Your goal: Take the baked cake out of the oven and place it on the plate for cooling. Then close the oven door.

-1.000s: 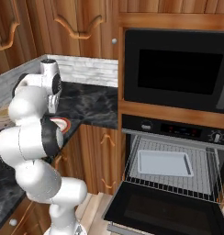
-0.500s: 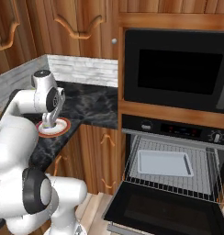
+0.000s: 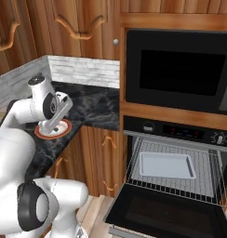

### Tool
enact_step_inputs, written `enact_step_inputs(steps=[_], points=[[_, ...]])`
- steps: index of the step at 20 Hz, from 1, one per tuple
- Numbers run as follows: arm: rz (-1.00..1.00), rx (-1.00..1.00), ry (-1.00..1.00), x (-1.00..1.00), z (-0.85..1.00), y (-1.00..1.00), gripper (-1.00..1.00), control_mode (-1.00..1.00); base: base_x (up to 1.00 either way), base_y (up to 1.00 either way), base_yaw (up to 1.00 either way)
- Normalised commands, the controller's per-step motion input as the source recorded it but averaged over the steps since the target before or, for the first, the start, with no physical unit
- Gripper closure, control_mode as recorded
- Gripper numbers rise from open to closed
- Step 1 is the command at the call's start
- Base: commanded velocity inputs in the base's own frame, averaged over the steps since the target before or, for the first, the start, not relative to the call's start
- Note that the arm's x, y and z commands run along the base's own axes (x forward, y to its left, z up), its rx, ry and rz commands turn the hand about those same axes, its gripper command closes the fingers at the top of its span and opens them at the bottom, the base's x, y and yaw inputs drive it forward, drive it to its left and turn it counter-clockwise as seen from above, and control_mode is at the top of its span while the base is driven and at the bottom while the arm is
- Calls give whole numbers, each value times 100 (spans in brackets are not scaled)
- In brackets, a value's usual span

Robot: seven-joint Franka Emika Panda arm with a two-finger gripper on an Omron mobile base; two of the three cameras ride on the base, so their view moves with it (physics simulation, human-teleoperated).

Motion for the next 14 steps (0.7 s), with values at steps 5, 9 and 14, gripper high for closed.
enact_step_inputs(steps=[5,9,14], points=[[0,7,1,1,0,-35,-100,-100,0,0,0],[-1,3,0,-21,0,-35,-100,-100,0,0,0],[0,0,0,0,0,0,-100,100,-98,-82,-6]])
